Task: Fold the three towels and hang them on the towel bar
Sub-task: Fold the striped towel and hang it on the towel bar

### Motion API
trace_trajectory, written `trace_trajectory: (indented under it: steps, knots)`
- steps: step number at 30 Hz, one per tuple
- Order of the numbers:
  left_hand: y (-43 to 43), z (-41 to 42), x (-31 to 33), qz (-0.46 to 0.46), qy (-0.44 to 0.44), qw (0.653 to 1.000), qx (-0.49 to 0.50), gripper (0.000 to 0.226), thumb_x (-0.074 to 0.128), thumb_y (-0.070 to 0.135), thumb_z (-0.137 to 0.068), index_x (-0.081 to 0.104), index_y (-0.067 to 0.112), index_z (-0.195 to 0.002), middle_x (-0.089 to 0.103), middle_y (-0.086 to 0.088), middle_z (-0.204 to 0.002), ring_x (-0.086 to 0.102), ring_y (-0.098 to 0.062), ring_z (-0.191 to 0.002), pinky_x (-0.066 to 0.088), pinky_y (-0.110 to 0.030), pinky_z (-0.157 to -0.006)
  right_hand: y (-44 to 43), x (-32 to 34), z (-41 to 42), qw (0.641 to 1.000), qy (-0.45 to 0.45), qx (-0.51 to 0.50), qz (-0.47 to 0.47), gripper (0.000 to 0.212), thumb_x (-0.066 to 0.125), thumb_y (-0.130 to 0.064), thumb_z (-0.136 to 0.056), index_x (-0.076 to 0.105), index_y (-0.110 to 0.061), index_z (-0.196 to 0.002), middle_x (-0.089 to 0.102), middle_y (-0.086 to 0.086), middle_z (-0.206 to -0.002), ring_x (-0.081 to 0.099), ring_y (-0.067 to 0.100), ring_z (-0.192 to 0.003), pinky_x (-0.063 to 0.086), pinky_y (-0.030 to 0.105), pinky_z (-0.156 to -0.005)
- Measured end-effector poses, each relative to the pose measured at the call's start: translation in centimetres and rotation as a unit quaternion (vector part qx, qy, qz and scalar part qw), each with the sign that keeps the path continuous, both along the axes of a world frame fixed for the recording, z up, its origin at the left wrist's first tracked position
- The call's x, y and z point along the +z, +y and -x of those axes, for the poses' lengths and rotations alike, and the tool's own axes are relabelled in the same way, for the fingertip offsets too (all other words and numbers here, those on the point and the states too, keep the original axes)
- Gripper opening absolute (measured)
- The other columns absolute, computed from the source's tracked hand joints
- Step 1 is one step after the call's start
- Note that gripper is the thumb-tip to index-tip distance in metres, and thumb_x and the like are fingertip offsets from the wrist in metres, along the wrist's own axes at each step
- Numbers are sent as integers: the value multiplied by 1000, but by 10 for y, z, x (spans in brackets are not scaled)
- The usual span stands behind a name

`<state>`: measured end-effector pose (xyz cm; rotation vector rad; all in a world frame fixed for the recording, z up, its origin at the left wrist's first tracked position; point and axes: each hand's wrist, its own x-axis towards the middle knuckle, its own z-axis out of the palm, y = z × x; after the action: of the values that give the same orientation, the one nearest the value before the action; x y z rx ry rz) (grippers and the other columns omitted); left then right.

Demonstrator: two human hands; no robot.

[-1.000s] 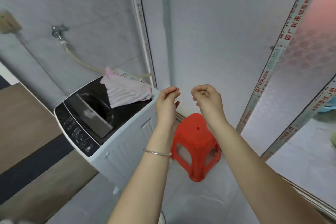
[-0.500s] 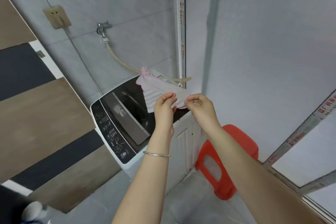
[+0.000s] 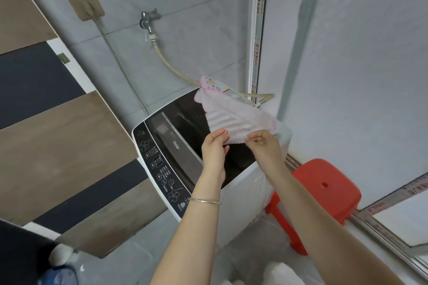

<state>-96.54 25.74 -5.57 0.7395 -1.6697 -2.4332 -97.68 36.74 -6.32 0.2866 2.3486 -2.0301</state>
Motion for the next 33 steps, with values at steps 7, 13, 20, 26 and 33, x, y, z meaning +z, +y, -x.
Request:
trace_trajectory:
  steps: [7,13,20,26,33]
  knots:
    - [-16,39,-25,24,-43,999,18,21,54,10,-90,60,14,-109,60,-4,-116,56,-11,-101,46,-20,-81,-1,-17,47,999,-14,26,-45,12,58,-7,-82,59,-15,-92,62,-2,-91,59,14,-90,42,20,-73]
    - [-24,81,-46,28,-95,994,46,16,52,7,-90,57,16,-102,58,-6,-111,54,-16,-99,45,-21,-78,10,-29,105,990,-52,83,-102,19,57,-3,-82,60,-15,-97,59,3,-103,58,20,-103,38,20,-78]
    - [-22,121,-65,69,-149,982,88,16,52,6,-89,57,18,-98,58,0,-103,52,-14,-95,42,-25,-81,22,-42,166,954,-82,180,-226,31,57,-9,-85,59,-14,-115,59,7,-125,57,18,-96,40,20,-67]
    - [-13,133,-74,100,-189,970,114,23,51,3,-89,53,12,-110,54,2,-97,49,-16,-95,42,-22,-73,31,-59,191,926,-117,225,-278,34,58,-14,-81,59,-19,-115,60,6,-119,60,23,-94,50,29,-74]
    - [-18,141,-75,98,-255,959,75,39,62,5,-82,50,8,-119,53,-6,-101,48,-13,-77,38,-20,-60,17,-61,197,909,-132,269,-290,39,56,-13,-83,53,-18,-122,63,2,-115,58,21,-95,45,28,-82]
